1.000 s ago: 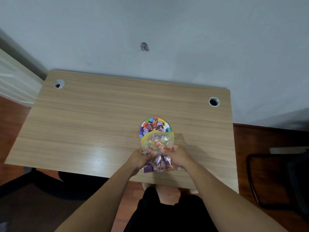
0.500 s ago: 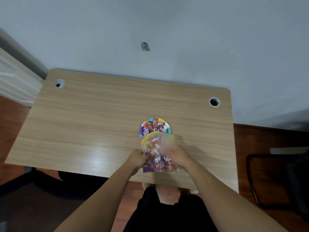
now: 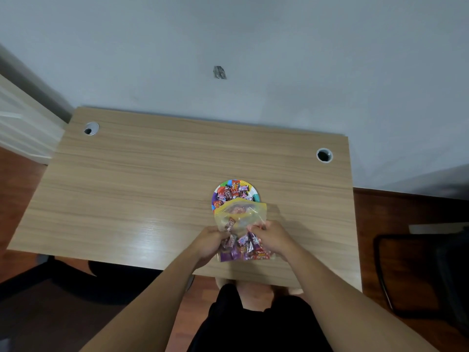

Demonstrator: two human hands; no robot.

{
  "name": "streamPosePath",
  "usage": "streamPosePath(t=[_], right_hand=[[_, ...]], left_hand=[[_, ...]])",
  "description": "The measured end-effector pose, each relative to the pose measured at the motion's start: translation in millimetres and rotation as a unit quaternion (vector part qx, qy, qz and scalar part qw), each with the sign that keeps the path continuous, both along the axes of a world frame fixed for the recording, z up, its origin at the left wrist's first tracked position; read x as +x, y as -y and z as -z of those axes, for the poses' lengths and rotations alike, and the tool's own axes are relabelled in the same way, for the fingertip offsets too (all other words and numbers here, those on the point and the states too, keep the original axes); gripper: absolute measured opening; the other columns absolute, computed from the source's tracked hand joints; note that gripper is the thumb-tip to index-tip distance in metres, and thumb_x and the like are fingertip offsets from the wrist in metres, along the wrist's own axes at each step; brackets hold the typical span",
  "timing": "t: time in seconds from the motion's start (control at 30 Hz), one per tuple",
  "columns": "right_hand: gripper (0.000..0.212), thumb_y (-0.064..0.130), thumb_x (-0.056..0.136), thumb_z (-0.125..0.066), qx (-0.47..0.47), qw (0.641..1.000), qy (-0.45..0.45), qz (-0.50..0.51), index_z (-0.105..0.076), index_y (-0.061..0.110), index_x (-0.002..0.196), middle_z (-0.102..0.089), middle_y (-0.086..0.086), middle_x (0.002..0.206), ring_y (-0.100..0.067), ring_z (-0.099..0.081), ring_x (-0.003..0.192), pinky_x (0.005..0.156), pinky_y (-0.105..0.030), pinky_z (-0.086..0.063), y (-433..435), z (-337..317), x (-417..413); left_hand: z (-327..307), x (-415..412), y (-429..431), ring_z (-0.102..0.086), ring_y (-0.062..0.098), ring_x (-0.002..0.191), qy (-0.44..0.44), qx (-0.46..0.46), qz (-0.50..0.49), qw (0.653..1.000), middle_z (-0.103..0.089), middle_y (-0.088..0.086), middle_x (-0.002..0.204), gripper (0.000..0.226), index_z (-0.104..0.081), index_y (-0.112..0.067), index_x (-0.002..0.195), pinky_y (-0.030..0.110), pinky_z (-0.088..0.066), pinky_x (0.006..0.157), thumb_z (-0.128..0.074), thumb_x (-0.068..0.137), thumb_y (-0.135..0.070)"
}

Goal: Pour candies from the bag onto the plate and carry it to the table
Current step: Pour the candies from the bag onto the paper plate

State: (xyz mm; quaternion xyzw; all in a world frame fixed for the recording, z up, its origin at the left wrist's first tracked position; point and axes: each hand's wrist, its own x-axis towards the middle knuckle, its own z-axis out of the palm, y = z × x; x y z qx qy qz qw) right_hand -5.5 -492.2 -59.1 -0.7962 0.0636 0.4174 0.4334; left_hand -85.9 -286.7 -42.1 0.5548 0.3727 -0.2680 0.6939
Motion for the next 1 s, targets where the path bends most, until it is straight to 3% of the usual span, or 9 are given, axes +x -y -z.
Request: streamPosePath(t=[0.07,0.17,0.33,0.57,0.7,0.77,0.87,0.93,1.0], right_hand=[[0.032,0.040,0.098,-0.072,-0.007,1.000,0.001,-0.005,-0.079,0.014,0.116,-0.072,0.006,0.085,-0.009,-0.061,0.070,0.068,-0.026,-0.045,0.2,1.7,-0.6],[0.031,0.040,0.099,-0.071,-0.007,1.000,0.000,0.000,-0.079,0.015,0.116,-0.071,0.009,0.080,-0.008,-0.061,0.068,0.064,-0.025,-0.044,-1.0,-1.4,-2.0],[0.034,0.046,0.098,-0.069,-0.002,1.000,-0.014,0.004,-0.080,0.015,0.108,-0.071,0.001,0.081,-0.016,-0.062,0.073,0.070,-0.030,-0.044,-0.4,-3.7,-4.1],[0.035,0.049,0.096,-0.068,0.002,1.000,-0.009,0.016,-0.079,0.016,0.095,-0.067,0.001,0.075,-0.016,-0.057,0.069,0.066,-0.030,-0.042,-0.2,-18.8,-4.5],[0.041,0.055,0.092,-0.068,0.018,0.999,-0.022,0.027,-0.082,0.017,0.095,-0.081,-0.006,0.084,-0.018,-0.067,0.076,0.072,-0.032,-0.049,2.1,-22.6,-6.5],[0.045,0.060,0.089,-0.070,0.035,0.998,-0.028,0.039,-0.084,0.018,0.094,-0.083,0.002,0.087,-0.017,-0.073,0.083,0.079,-0.033,-0.053,2.5,-24.0,-7.2],[0.058,0.073,0.084,-0.071,0.042,0.998,-0.029,0.041,-0.082,0.016,0.083,-0.079,0.005,0.075,-0.011,-0.073,0.073,0.079,-0.032,-0.053,1.2,-30.4,-8.4],[0.064,0.077,0.081,-0.072,0.053,0.997,-0.030,0.049,-0.085,0.016,0.094,-0.082,0.004,0.076,-0.009,-0.076,0.069,0.075,-0.030,-0.054,-1.0,-37.7,-7.1],[0.060,0.075,0.079,-0.076,0.055,0.996,-0.010,0.063,-0.083,0.016,0.082,-0.082,0.003,0.075,-0.013,-0.072,0.067,0.070,-0.031,-0.049,-2.8,-42.1,-2.8]], left_hand=[[2.3,-2.5,-1.4,-0.077,0.017,0.072,-0.003,0.021,0.009,1.000,-0.083,0.005,0.079,0.025,-0.080,0.002,0.109,0.036,-0.062,0.079,-0.056,0.109,-0.005],[5.1,-2.6,-1.3,-0.081,0.030,0.092,-0.002,0.031,-0.002,1.000,-0.086,0.016,0.096,0.023,-0.081,0.003,0.109,0.044,-0.064,0.089,-0.063,0.107,-0.011],[0.8,-1.2,1.0,-0.081,0.024,0.078,-0.011,0.023,-0.009,1.000,-0.085,0.017,0.098,0.022,-0.082,0.000,0.106,0.031,-0.062,0.070,-0.069,0.104,-0.018],[-12.8,-1.4,-1.1,-0.079,0.024,0.081,-0.010,-0.017,-0.016,1.000,-0.084,0.012,0.101,0.024,-0.077,-0.007,0.122,0.030,-0.060,0.070,-0.065,0.101,-0.012],[-18.1,-2.1,-7.4,-0.067,0.028,0.100,-0.009,-0.038,0.014,0.999,-0.079,0.015,0.113,0.042,-0.071,-0.019,0.131,0.041,-0.053,0.086,-0.067,0.089,-0.022],[-21.4,-2.8,-11.2,-0.070,0.029,0.108,-0.010,-0.052,-0.002,0.999,-0.078,0.013,0.128,0.037,-0.073,-0.026,0.130,0.043,-0.058,0.091,-0.066,0.096,-0.038],[-24.9,-4.4,-17.0,-0.077,0.026,0.110,0.019,-0.017,-0.007,1.000,-0.083,0.002,0.120,0.046,-0.082,-0.031,0.118,0.048,-0.062,0.099,-0.060,0.099,-0.066],[-23.3,-6.6,-20.1,-0.077,0.027,0.107,0.073,0.034,-0.034,0.996,-0.085,0.004,0.112,0.052,-0.085,-0.020,0.108,0.049,-0.062,0.098,-0.066,0.095,-0.067],[-26.1,-8.2,-26.2,-0.078,0.028,0.106,0.121,0.081,-0.072,0.987,-0.086,0.005,0.106,0.046,-0.086,-0.016,0.105,0.054,-0.063,0.100,-0.071,0.093,-0.057]])
